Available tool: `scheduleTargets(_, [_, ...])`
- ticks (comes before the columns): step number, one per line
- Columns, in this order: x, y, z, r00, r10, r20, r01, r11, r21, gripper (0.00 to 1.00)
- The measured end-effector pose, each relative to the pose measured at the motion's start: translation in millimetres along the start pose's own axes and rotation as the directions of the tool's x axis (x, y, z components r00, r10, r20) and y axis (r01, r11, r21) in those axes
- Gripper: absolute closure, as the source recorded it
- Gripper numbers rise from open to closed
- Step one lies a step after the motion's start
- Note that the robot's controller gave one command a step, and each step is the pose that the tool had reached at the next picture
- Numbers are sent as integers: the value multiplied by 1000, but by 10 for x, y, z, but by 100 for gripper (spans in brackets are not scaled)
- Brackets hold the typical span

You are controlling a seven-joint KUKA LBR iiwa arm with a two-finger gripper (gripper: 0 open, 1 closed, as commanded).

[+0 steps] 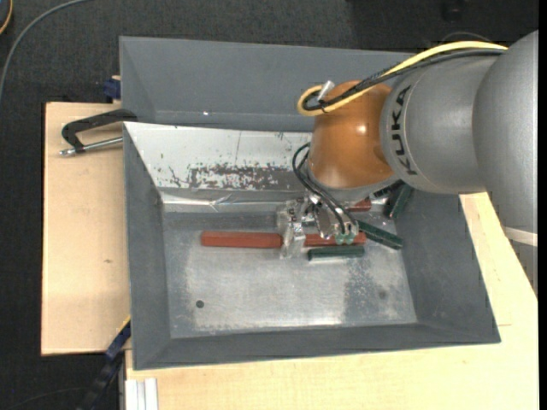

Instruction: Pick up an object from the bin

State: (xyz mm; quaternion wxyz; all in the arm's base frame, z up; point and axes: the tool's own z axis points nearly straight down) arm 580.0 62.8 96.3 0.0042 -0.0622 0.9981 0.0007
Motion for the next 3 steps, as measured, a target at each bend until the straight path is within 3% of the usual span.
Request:
scheduleTargets(1, [-22,4,-502,1000,0,-1,0,1000,0,100])
scheduleTargets(3, [-64,11,-1045,1000,0,-1,0,1000,0,100])
